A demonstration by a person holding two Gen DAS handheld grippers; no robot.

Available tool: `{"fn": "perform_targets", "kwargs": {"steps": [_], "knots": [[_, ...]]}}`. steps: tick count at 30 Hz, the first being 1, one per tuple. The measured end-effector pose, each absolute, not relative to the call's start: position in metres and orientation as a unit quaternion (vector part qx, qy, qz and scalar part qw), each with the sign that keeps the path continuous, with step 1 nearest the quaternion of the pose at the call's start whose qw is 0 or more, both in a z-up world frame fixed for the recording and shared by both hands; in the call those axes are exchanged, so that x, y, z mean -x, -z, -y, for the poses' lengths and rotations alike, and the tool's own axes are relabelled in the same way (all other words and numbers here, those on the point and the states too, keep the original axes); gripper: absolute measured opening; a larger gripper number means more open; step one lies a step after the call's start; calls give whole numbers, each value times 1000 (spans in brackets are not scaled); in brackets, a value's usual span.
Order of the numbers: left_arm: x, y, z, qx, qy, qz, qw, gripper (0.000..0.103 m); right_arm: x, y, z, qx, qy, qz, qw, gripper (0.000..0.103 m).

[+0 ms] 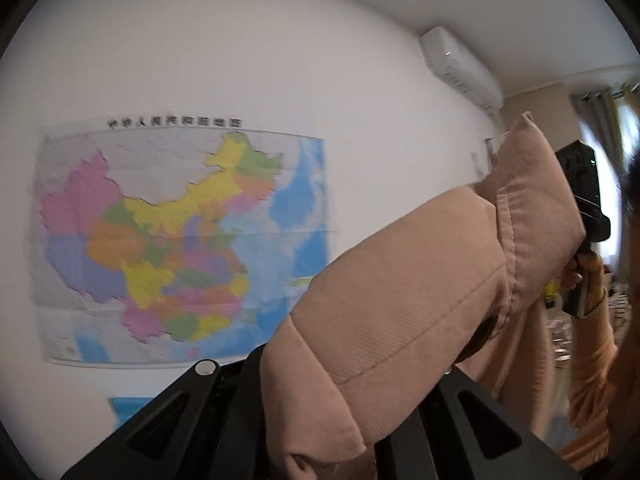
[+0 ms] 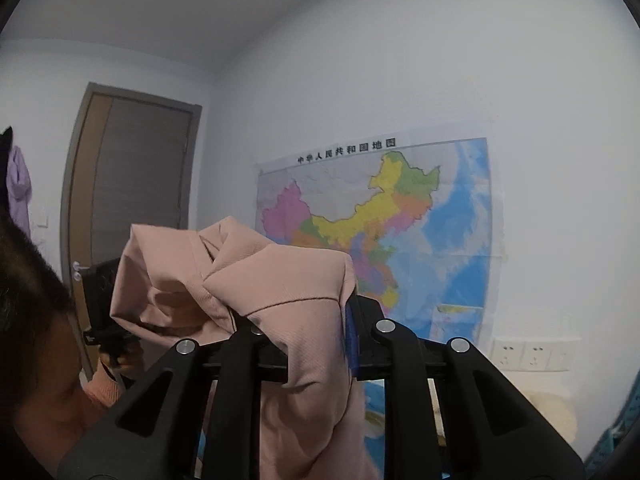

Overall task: Fold large clothes
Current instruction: 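Lift the pink jacket off the pile with both tools, holding it up, then lower the pink jacket onto the blue sheet and open both tools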

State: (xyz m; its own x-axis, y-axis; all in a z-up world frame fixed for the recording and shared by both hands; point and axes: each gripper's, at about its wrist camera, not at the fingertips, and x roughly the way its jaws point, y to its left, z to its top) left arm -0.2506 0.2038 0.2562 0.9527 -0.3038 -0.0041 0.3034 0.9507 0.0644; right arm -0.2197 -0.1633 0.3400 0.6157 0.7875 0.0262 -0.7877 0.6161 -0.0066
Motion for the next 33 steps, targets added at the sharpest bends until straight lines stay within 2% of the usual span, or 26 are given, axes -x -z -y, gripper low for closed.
{"fn": "perform_targets", "kwargs": {"steps": [4, 7, 9, 14, 17, 21, 22, 23, 25, 26, 27, 28, 31, 32, 33], "knots": [[190, -262, -211, -20, 100, -75, 992, 2, 138, -323, 144, -37, -441, -58, 895, 19], [111, -231, -230, 6, 63, -165, 984, 2, 38, -276, 111, -61, -430, -156, 887, 19], [46, -187, -245, 29, 34, -244, 969, 3, -11, -238, 92, -61, -411, -211, 885, 19], [-74, -63, -274, 50, -29, -395, 917, 3, -124, -102, 33, -43, -353, -370, 858, 19], [-115, -14, -287, 64, -38, -440, 895, 2, -160, -46, 13, -26, -325, -419, 847, 19], [-143, 4, -309, 99, -36, -458, 883, 4, -183, -29, 9, -48, -318, -440, 838, 21], [-150, 7, -313, 102, -34, -461, 881, 5, -186, -29, 8, -42, -316, -439, 840, 27], [-152, 10, -315, 105, -34, -466, 878, 9, -189, -29, 7, -38, -313, -442, 840, 38], [-162, 19, -324, 125, -47, -477, 869, 17, -193, -27, 8, -36, -305, -449, 839, 53], [-166, 23, -327, 135, -55, -480, 865, 29, -198, -27, 9, -38, -300, -449, 841, 62], [-167, 25, -333, 143, -64, -480, 863, 40, -196, -30, 15, -43, -296, -443, 845, 66], [-168, 26, -334, 145, -66, -475, 866, 42, -196, -34, 18, -49, -299, -439, 846, 71], [-153, 17, -342, 157, -58, -452, 876, 51, -172, -53, 44, -58, -321, -406, 854, 71], [-146, 13, -344, 163, -52, -443, 880, 58, -158, -59, 54, -56, -329, -394, 857, 71], [-139, 8, -344, 164, -49, -434, 885, 60, -146, -62, 60, -51, -335, -387, 858, 71]]}}
